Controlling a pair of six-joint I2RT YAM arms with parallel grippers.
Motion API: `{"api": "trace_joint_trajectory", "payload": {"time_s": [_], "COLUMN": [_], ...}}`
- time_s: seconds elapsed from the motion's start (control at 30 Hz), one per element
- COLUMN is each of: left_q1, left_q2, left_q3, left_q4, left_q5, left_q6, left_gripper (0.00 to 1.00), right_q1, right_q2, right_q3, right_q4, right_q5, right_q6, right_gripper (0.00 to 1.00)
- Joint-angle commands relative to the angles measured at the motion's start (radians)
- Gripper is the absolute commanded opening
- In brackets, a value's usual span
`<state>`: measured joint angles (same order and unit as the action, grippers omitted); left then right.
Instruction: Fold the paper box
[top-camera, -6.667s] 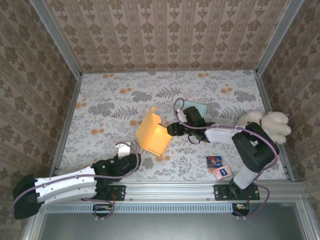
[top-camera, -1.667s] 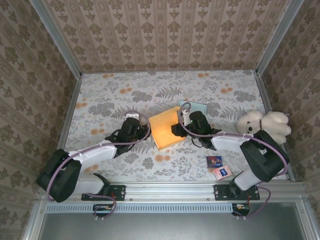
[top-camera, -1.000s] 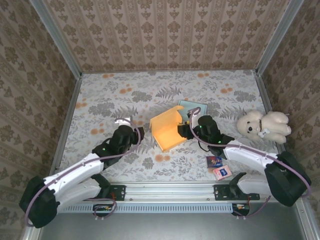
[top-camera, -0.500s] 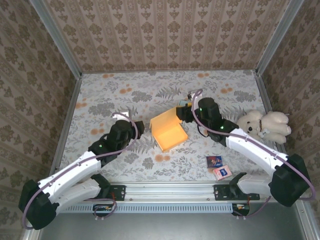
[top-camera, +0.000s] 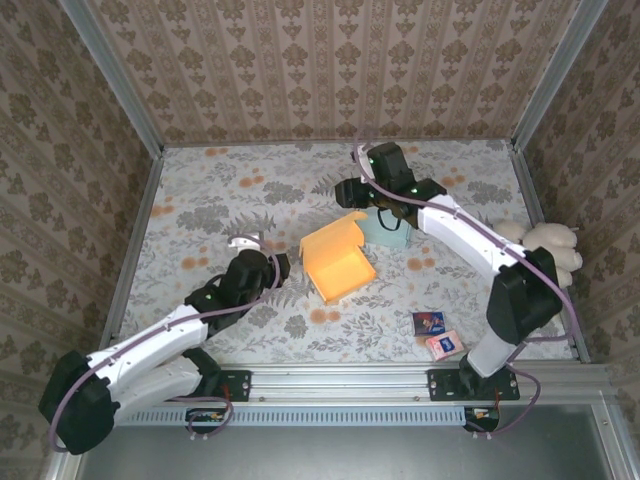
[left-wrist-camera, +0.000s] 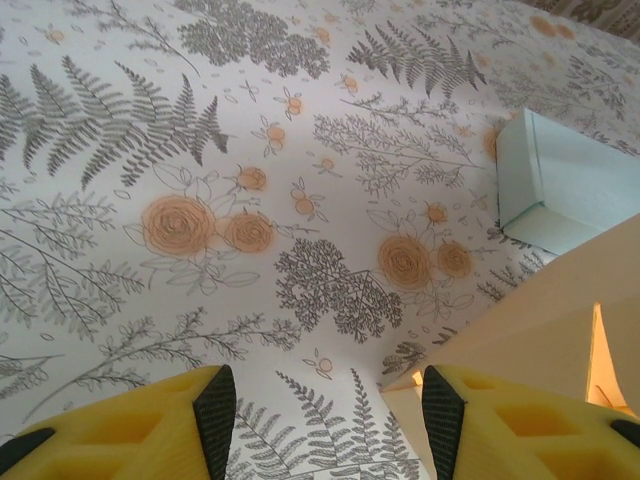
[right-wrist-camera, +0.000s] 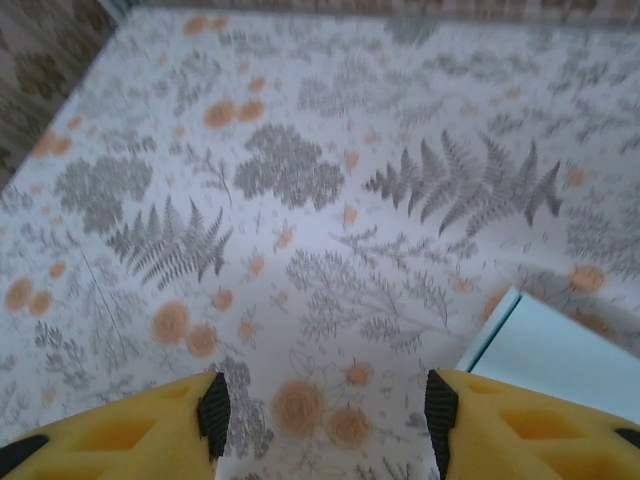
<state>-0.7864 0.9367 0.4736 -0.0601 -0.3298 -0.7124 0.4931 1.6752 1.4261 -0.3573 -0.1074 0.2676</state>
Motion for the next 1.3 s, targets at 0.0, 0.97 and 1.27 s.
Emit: {"api": "trace_joint_trajectory", "payload": {"time_s": [0.0, 0.97, 1.27], "left_q1": [-0.018, -0.136, -0.161], "left_q2": [0.005, 0.257, 0.298], "left_q3": [-0.027, -0.009, 0.011], "left_q4": [0.055, 0.215, 0.267], "left_q5": [-0.009, -0.082, -0.054], "left_q6": [-0.055, -0.194, -0.225], "left_gripper": [0.55, 0.51, 0.5], "right_q1": [-0.003, 0.029, 0.071], "right_q2": [0.058, -0.04, -0.076], "right_q3": [0.07, -0.272, -0.376], "right_q4": [-0.171, -0.001, 0.149], "right_q5": [-0.064, -0.26, -0.352], "right_q6": [-0.027, 0.1, 0.279], "right_gripper": [0.57, 0.57, 0.59]}}
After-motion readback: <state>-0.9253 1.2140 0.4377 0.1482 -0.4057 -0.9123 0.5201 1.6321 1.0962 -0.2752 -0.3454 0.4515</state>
